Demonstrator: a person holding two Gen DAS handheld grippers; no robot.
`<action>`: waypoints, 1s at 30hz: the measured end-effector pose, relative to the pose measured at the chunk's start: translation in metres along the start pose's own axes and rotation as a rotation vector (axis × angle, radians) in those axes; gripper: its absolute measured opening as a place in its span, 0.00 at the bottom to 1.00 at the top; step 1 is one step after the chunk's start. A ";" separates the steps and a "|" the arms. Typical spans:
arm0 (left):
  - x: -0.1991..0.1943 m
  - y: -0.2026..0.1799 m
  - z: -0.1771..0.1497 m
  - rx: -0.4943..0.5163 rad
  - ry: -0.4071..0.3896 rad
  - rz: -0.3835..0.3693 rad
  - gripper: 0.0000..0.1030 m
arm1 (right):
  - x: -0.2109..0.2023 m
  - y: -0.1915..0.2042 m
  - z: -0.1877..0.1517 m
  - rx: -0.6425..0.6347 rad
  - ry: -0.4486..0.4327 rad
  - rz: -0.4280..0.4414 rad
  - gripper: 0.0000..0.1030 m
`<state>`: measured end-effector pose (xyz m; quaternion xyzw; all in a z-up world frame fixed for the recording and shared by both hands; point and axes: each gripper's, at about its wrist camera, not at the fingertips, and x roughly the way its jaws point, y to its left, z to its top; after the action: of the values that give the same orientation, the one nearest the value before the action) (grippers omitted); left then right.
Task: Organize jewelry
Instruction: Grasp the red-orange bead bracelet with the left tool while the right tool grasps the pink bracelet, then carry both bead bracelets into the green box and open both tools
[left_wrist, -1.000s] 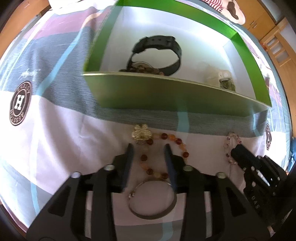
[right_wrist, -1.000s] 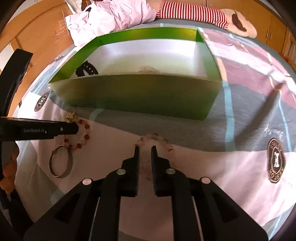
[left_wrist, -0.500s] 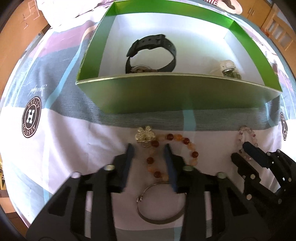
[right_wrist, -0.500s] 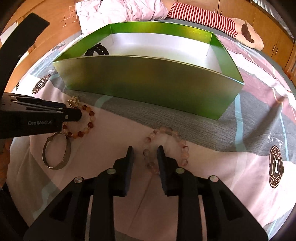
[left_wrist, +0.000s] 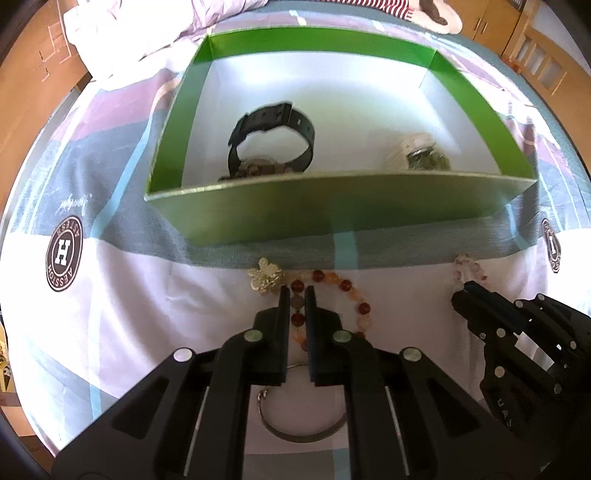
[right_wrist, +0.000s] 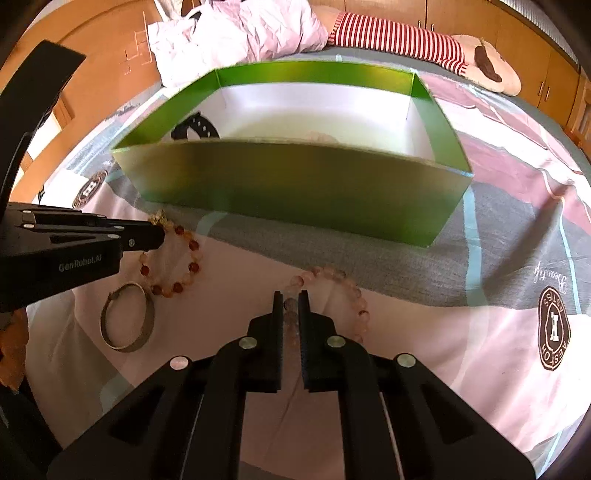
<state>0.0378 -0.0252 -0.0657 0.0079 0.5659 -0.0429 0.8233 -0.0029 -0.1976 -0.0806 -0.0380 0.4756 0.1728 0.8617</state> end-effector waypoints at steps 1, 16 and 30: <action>-0.003 -0.001 0.001 0.000 -0.010 -0.005 0.07 | -0.002 0.000 0.001 0.005 -0.010 0.002 0.07; -0.049 0.007 0.008 0.003 -0.157 -0.077 0.07 | -0.032 -0.010 0.012 0.055 -0.136 0.030 0.07; -0.089 0.034 0.014 -0.056 -0.268 -0.130 0.07 | -0.040 -0.013 0.014 0.065 -0.172 0.018 0.07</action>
<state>0.0224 0.0134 0.0209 -0.0575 0.4512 -0.0812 0.8869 -0.0064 -0.2169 -0.0407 0.0092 0.4057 0.1676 0.8985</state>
